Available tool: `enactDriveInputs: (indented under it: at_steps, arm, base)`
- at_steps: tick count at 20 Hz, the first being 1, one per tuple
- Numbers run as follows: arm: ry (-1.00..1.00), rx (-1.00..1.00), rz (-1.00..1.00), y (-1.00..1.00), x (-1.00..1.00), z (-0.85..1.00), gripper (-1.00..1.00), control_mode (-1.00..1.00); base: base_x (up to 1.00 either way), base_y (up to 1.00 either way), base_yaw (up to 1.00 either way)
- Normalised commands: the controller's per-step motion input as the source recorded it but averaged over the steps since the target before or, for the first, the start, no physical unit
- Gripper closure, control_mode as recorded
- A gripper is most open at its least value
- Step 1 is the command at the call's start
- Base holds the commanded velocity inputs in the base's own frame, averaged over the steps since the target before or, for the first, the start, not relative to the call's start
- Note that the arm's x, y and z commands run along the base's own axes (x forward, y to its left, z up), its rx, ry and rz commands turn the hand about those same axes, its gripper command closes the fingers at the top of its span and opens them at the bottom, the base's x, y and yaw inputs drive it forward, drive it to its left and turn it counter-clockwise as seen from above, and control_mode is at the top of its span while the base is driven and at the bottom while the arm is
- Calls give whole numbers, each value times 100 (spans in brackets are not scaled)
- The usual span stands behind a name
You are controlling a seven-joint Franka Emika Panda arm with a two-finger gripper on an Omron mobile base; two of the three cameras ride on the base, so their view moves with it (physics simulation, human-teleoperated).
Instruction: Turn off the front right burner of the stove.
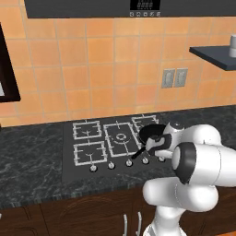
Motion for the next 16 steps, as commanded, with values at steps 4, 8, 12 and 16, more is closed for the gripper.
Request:
enactDriveInputs:
  at_steps: [4, 8, 12, 16]
  arm:
    - [0, 4, -20, 5, -10, -10, 100, -100]
    - [0, 4, -19, 1, -5, -12, 100, -100]
    - [0, 3, -16, 1, -5, -11, 100, -100]
    - [0, 2, -15, 1, -3, -13, 100, -100]
  base:
    - [0, 0, 0]
    - [0, 0, 0]
    - [0, 0, 0]
    - [0, 0, 0]
